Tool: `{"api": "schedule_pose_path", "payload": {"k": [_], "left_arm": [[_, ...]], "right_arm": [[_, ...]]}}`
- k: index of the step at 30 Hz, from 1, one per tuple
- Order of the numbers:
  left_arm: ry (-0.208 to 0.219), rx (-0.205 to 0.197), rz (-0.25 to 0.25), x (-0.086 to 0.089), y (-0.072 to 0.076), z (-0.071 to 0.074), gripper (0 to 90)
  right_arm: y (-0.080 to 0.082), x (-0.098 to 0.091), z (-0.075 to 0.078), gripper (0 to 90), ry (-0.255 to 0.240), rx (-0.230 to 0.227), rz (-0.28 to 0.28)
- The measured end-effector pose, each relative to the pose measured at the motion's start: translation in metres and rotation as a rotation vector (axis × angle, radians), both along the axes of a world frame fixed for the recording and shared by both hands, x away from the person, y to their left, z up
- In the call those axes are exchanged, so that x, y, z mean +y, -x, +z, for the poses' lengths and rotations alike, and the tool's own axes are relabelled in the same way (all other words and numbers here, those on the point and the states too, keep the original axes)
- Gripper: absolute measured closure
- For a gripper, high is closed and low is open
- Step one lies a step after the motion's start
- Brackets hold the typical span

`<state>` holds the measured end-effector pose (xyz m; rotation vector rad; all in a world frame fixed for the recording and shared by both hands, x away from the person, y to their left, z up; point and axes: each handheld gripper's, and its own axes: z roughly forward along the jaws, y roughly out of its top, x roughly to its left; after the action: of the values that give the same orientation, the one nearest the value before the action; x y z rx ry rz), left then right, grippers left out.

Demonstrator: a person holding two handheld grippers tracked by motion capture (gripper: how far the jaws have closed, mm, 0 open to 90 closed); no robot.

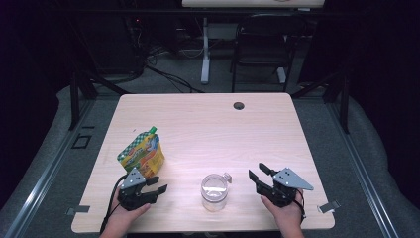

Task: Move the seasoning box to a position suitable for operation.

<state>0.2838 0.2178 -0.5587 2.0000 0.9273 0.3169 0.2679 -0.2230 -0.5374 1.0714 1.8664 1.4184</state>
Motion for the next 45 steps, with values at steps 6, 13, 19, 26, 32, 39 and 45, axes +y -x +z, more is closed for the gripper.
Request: {"api": "schedule_pose_path", "payload": {"k": [6, 13, 19, 26, 32, 39, 45], "left_arm": [[0.001, -0.004, -0.001, 0.0, 0.0, 0.001, 50.1], [0.004, -0.007, -0.003, 0.0, 0.0, 0.001, 50.5], [0.006, -0.012, 0.003, 0.001, 0.002, 0.002, 51.0], [0.006, -0.006, -0.003, 0.0, 0.002, 0.002, 51.1], [0.006, -0.008, -0.006, -0.001, 0.002, 0.002, 51.2], [0.005, -0.006, 0.001, 0.0, 0.002, 0.001, 51.1], [0.004, -0.003, -0.001, 0.0, 0.002, 0.001, 51.1]], "right_arm": [[0.0, 0.0, 0.0, 51.8, 0.005, -0.004, -0.001], [0.0, -0.002, 0.003, 52.9, -0.011, -0.009, -0.009], [0.001, 0.0, 0.007, 54.4, -0.02, -0.017, -0.017], [0.0, 0.012, 0.028, 57.1, -0.004, -0.028, 0.027], [-0.009, 0.026, 0.039, 58.4, 0.017, -0.041, 0.067], [-0.011, 0.035, 0.015, 59.7, 0.021, -0.003, 0.077], [-0.007, 0.039, 0.004, 61.9, 0.064, 0.014, 0.105]]}}
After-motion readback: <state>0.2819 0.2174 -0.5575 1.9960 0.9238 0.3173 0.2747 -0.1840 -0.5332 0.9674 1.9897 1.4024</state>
